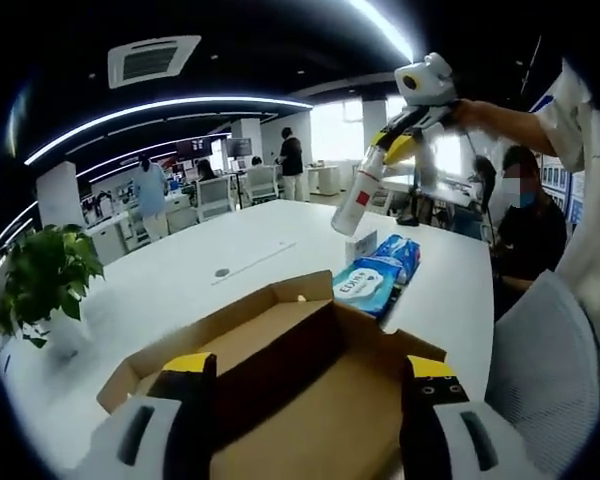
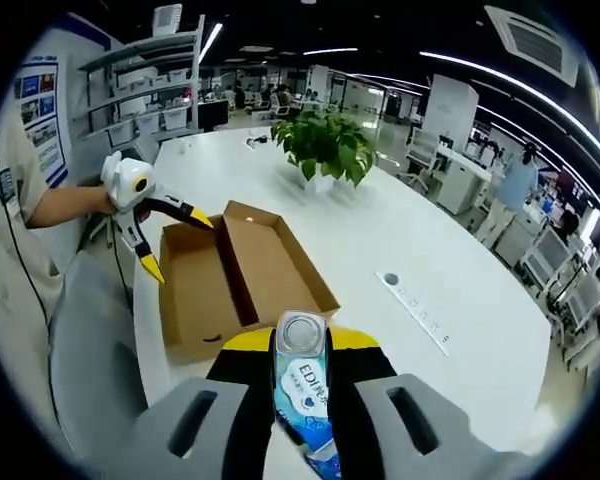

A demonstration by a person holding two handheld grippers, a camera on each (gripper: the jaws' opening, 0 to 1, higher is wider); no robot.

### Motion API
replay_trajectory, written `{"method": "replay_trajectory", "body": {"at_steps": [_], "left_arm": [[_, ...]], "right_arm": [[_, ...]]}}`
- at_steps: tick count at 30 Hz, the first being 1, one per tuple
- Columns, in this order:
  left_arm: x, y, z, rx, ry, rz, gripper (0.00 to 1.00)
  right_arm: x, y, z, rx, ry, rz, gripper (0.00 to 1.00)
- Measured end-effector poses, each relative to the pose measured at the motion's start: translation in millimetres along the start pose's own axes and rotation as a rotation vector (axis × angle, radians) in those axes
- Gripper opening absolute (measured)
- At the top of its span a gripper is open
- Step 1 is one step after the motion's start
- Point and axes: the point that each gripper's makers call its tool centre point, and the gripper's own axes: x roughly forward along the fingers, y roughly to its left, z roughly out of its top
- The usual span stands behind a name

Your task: Operate the shoe box by opening the lid, removing the specified soft item, and placing it in the target area until the item is outside and the box remains undamaged.

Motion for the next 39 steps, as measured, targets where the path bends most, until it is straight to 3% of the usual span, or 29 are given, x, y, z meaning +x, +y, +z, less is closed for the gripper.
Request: {"method": "replay_trajectory", "body": {"at_steps": [18, 30, 39], "left_arm": [[-17, 11.2, -6.9, -0.047, -0.001, 0.038, 0.9], [-26, 15.6, -12.4, -0.068, 0.005, 0.052, 0.97], [-31, 17.7, -14.2, -0.073, 0.003, 0.065, 1.0]], "right_arm": [[8, -33, -6.0, -0.176, 0.075, 0.007, 0.15], [25, -56, -15.0, -0.296, 0.127, 0.017, 0.15], [43, -69, -24.9, -0.339, 0.167, 0.027, 0.15]]}}
